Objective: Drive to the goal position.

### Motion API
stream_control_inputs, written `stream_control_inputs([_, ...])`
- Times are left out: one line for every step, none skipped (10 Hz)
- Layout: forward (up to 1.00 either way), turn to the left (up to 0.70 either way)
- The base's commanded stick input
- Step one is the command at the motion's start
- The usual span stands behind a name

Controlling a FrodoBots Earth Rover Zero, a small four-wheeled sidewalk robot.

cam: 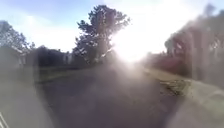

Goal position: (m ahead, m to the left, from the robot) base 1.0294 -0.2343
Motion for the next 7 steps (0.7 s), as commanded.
stream_control_inputs([1.0, 0.0])
stream_control_inputs([1.0, 0.0])
stream_control_inputs([1.0, 0.0])
stream_control_inputs([1.0, 0.0])
stream_control_inputs([1.0, 0.0])
stream_control_inputs([1.0, 0.0])
stream_control_inputs([1.0, 0.0])
